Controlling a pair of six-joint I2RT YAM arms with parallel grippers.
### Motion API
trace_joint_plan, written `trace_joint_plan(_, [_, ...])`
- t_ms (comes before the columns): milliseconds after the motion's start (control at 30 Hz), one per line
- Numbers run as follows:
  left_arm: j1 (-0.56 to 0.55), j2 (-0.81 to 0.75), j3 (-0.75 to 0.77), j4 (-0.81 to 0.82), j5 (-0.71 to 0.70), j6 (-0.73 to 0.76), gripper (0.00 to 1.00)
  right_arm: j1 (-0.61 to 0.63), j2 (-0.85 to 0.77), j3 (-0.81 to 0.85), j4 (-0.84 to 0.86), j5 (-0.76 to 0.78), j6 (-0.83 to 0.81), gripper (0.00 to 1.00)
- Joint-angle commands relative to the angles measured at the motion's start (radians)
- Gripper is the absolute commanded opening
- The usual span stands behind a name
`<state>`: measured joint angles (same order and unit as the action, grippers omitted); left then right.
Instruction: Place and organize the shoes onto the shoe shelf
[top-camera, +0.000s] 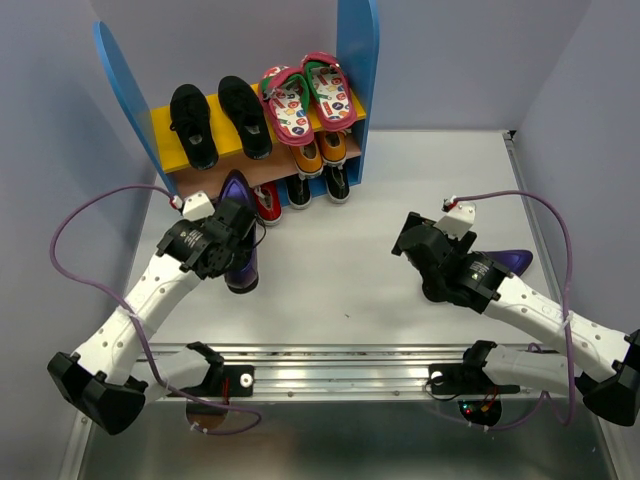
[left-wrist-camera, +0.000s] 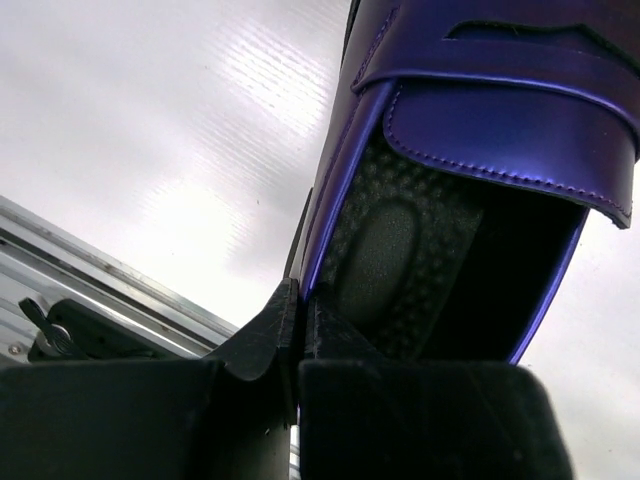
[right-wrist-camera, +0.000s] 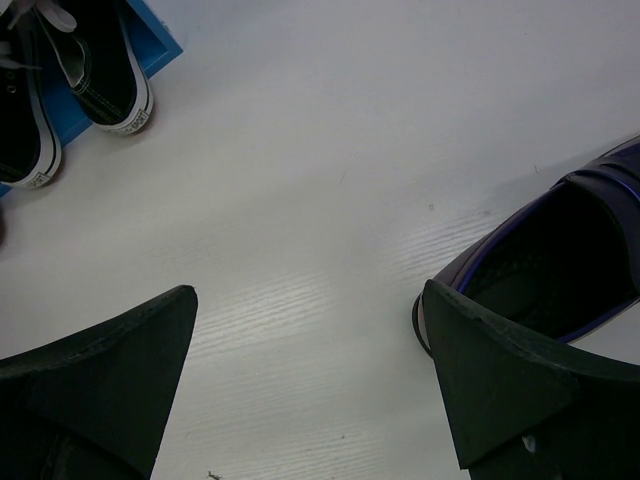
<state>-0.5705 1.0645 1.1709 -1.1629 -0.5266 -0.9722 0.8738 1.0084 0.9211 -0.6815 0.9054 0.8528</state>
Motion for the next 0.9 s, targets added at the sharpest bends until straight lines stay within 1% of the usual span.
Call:
trace_joint_plan(0, [0.035,0.009,0.096,0.085,-0.078,0.084,0.0,0.005,-0.016,0.038,0.013,0.032,0.0,1.0])
trace_joint_plan(233, [0.104,0.046,0.148,0.135,-0.087,0.17,0.0,0.005,-0.021,0.033,0.014,0.027,0.0,1.0])
trace_joint_plan(400, [0.194,0.072,0.174,0.19,-0.081,0.262,0.0,0.005,-0.028,0.032,0.014,0.03,-0.005,1.0])
trace_joint_plan(600, [0.231,0.107,0.194,0.256,-0.059,0.319,0.0,0.005,-0.047,0.022,0.014,0.036,-0.006,1.0])
trace_joint_plan(867, [0.28,0.143,0.233,0.321,-0.036,0.354,0.0,0.005,-0.067,0.015,0.013,0.038,-0.012,1.0])
